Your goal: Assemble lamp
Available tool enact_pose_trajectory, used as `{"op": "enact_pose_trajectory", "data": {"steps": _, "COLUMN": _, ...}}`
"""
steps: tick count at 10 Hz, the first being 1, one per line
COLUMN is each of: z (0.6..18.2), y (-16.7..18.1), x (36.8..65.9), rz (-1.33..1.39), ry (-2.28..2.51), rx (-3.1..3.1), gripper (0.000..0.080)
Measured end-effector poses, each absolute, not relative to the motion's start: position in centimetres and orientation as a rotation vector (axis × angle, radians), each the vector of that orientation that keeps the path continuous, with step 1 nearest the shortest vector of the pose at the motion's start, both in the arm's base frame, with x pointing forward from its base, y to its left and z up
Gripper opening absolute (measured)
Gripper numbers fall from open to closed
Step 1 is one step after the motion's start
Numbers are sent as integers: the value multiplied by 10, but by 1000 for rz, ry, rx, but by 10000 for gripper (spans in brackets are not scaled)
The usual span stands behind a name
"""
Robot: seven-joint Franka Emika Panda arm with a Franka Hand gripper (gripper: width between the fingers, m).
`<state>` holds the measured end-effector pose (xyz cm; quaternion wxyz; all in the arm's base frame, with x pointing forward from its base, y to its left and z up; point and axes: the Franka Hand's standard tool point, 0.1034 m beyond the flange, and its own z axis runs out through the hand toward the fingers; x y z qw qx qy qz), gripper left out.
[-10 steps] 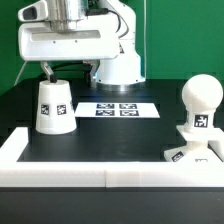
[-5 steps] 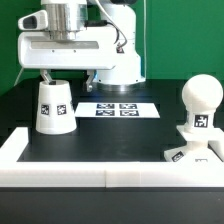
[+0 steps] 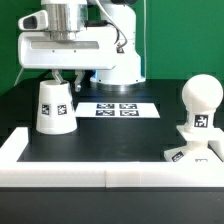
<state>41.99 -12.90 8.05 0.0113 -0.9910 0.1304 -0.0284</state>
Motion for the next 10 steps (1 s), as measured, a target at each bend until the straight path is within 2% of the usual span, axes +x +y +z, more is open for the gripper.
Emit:
{"op": "enact_pose_trajectory", "data": {"steps": 1, "z": 81, "y": -129, "x": 421, "rz": -92, "ry": 406, "rx": -3091, "gripper": 45}}
{"op": "enact_pose_trajectory", "data": {"steps": 6, "z": 82, "y": -124, "x": 421, "rz": -85, "ry": 434, "rx": -3082, "gripper": 44}}
{"op": "enact_pose_trajectory", "data": {"steps": 10, "z": 118, "y": -60, "x": 461, "rz": -81, "ry": 562, "rx": -2990, "gripper": 45}}
